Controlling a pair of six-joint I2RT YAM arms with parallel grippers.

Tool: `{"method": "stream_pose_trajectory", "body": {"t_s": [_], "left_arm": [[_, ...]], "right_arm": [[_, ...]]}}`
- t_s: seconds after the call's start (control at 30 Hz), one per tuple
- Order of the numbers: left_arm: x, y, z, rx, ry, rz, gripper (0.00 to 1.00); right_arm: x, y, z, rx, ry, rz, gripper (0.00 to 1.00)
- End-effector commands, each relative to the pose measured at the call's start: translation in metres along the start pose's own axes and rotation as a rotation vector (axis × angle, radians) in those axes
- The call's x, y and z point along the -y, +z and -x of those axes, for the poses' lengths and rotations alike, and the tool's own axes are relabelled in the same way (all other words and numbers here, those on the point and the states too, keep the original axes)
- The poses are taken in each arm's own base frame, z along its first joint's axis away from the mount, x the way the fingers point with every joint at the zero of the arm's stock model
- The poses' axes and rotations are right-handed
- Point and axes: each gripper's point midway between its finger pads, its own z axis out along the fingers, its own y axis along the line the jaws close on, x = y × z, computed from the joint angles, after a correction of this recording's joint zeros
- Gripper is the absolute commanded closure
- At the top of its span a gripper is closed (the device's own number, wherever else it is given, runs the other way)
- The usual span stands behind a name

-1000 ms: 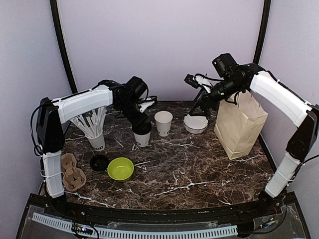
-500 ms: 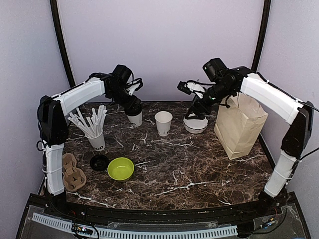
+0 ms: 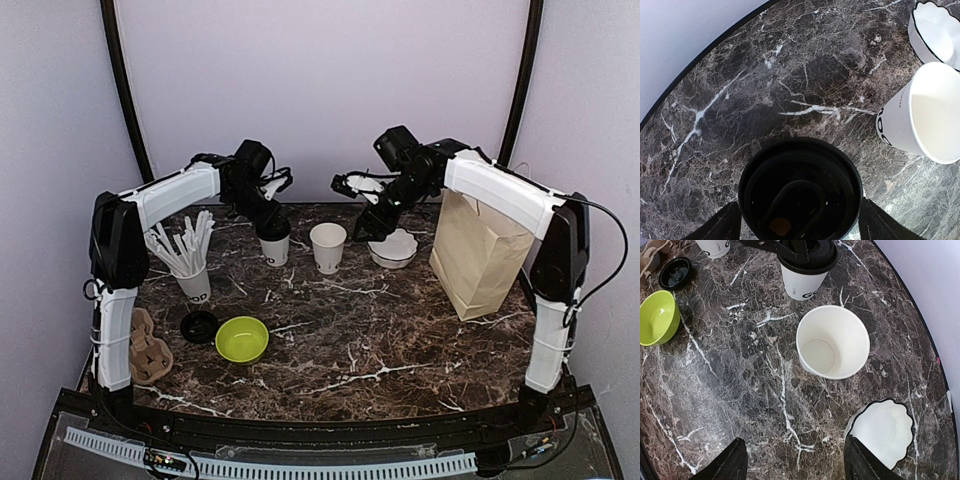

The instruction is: Pack the takeout coffee

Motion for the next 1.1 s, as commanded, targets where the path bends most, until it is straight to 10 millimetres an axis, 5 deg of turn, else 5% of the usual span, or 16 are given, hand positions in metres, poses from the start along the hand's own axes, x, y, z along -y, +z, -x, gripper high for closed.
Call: {"method": "stream_pose_trajectory", "body": {"t_s": [0.0, 0.27, 0.5, 0.67, 0.77, 0.93, 1.07], "left_arm": [[-0.003, -0.007, 0.011, 0.033, 0.002, 0.005, 0.13], [-0.015, -0.041, 0.033, 0.087, -0.011, 0.068, 0.01], [-0.023, -0.12, 0.046, 0.204, -0.058, 0.12, 0.01], [0.0, -0.175, 0.037, 0.286, -0.066, 0.017, 0.02], [0.02, -0.19, 0.017, 0.275, -0.034, -0.046, 0.03], [0.05, -0.227, -0.016, 0.267, 0.021, -0.173, 0.05], [0.067, -0.234, -0.049, 0.225, 0.008, -0.227, 0.1]], "right_arm": [[0.004, 0.009, 0.024, 0.044, -0.004, 0.0, 0.34], [-0.002, 0.05, 0.04, 0.038, -0.024, 0.051, 0.34], [0.006, 0.092, 0.038, 0.001, -0.037, 0.037, 0.33], [0.007, 0.116, 0.023, -0.05, -0.046, 0.043, 0.34], [0.005, 0.123, 0.015, -0.074, -0.051, 0.053, 0.44], [-0.006, 0.115, 0.016, -0.069, -0.071, 0.081, 0.84], [-0.016, 0.102, 0.02, -0.055, -0.091, 0.083, 0.95]]}}
